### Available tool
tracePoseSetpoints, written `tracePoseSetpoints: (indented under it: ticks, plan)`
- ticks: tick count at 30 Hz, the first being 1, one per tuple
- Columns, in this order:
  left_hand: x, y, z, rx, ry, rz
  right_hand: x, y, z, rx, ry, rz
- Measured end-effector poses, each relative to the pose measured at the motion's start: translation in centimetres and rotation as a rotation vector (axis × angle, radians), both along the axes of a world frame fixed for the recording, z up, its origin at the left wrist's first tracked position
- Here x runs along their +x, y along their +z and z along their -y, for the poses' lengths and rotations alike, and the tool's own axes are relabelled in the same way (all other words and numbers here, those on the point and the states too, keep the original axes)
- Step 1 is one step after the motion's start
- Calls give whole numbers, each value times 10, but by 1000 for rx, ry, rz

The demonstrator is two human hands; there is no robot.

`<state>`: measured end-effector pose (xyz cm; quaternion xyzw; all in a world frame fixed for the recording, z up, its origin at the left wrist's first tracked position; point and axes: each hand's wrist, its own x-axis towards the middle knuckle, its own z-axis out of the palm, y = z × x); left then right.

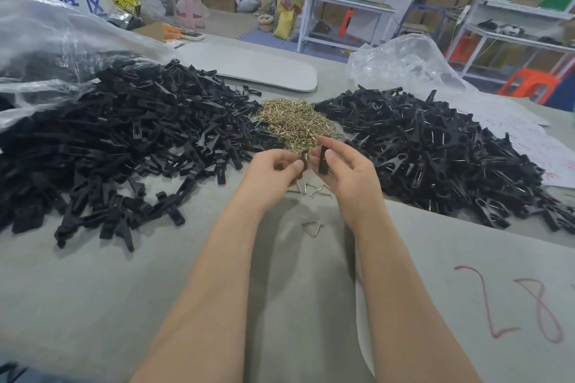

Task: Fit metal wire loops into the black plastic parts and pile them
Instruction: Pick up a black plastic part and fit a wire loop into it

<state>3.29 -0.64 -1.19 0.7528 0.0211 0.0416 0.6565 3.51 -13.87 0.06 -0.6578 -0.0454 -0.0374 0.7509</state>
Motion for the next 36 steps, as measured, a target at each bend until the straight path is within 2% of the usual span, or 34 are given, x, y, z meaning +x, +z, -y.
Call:
tracePoseSetpoints:
  ticks: [3, 6, 11, 30, 36]
  plan:
    - [1, 1, 2, -235, 64, -40, -1, -2, -2, -163, -59, 71]
    - [2, 1, 3, -294, 45, -40, -2, -3, -8, -289, -120, 119]
    - [2, 1, 5, -327, 42, -39, -3, -4, -12, -361, -104, 175]
    - [0, 4, 3, -417, 28, -49, -2, -6, -10, -239, -192, 126]
    - [-1, 3, 2, -394, 13, -41, -4, -6, -14, -268, -133, 123]
